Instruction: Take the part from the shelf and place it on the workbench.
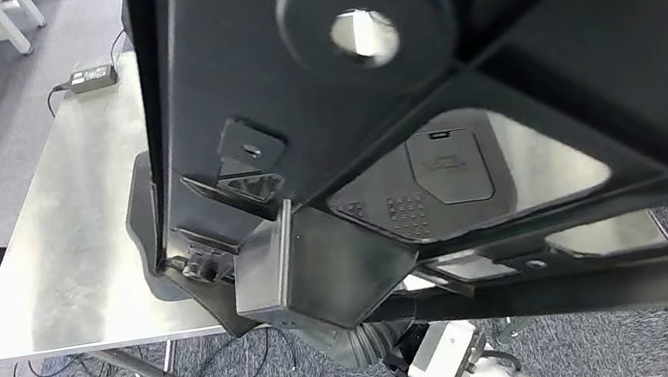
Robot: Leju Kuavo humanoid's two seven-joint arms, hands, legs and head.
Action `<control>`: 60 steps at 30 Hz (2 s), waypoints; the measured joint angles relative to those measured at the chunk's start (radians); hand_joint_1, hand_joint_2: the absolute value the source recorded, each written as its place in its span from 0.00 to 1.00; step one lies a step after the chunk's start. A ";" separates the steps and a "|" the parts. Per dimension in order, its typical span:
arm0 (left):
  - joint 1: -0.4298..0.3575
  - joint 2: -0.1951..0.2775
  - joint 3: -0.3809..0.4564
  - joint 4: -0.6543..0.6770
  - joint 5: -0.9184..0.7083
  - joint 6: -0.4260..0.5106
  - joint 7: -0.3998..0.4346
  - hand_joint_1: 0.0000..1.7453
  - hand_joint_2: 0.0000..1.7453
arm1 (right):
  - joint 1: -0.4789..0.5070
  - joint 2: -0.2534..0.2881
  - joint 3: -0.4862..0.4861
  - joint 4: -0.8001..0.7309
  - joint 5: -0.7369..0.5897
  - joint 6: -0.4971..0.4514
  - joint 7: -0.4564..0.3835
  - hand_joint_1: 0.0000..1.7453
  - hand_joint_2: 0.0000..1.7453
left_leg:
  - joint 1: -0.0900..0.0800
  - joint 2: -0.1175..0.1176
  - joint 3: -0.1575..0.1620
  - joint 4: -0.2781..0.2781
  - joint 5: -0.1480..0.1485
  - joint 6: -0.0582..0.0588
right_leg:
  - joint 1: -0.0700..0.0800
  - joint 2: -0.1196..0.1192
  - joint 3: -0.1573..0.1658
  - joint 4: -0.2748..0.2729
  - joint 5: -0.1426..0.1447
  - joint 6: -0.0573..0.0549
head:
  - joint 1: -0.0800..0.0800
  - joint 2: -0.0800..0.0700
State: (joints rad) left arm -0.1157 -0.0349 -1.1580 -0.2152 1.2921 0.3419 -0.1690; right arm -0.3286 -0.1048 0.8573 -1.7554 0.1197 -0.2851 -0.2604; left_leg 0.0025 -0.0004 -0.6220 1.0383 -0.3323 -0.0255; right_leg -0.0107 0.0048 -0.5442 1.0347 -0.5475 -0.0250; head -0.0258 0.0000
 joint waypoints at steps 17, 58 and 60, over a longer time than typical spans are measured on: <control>-0.038 -0.009 -0.008 0.000 -0.038 -0.005 0.030 0.00 0.00 | -0.239 0.061 0.012 0.156 0.057 0.059 0.068 1.00 1.00 | 0.000 -0.004 0.047 -0.005 -0.038 0.006 | 0.005 0.002 -0.088 0.018 0.073 -0.004 | 0.057 0.000; -0.101 -0.045 -0.018 -0.010 -0.173 -0.036 -0.148 0.00 0.00 | -0.791 0.353 0.258 1.189 0.486 0.076 0.645 1.00 1.00 | 0.000 -0.008 0.051 -0.020 -0.027 -0.013 | 0.007 0.000 -0.086 0.010 0.077 -0.015 | 0.028 0.000; -0.101 -0.046 -0.018 -0.010 -0.187 -0.039 -0.145 0.00 0.00 | -0.797 0.345 0.263 1.212 0.518 0.066 0.686 1.00 1.00 | 0.000 -0.008 0.051 -0.020 -0.027 -0.013 | 0.007 0.000 -0.086 0.010 0.077 -0.015 | 0.029 0.000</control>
State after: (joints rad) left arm -0.2164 -0.0808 -1.1765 -0.2251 1.1048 0.3034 -0.3136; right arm -1.1252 0.2400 1.1198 -0.5432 0.6377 -0.2195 0.4254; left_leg 0.0023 -0.0085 -0.5715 1.0181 -0.3597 -0.0386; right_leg -0.0037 0.0049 -0.6300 1.0450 -0.4702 -0.0402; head 0.0032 0.0000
